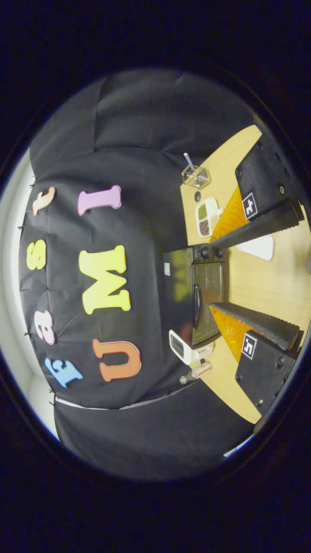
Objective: Open the toaster oven, put the food inside, and close the toaster oven door.
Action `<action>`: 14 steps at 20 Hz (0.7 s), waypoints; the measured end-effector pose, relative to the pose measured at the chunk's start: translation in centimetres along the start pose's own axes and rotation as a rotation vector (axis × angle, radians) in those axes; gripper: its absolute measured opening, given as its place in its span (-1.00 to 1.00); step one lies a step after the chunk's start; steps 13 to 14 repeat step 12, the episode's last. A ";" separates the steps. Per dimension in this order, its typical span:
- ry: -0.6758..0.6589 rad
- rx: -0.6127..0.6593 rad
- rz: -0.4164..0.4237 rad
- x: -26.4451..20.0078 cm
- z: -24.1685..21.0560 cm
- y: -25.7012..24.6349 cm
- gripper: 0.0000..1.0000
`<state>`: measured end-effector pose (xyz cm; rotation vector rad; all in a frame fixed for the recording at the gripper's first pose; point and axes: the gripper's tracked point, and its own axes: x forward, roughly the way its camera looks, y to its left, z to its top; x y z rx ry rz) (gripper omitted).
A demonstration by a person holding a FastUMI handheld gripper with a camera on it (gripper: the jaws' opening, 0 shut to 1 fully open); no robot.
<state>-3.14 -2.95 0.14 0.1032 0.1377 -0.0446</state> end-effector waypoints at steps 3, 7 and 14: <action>-0.086 -0.004 -0.003 -1.8 4.1 -0.2 0.62; -0.193 -0.033 0.001 -4.1 8.9 -0.4 0.63; -0.275 -0.033 0.006 -6.0 12.4 -0.8 0.65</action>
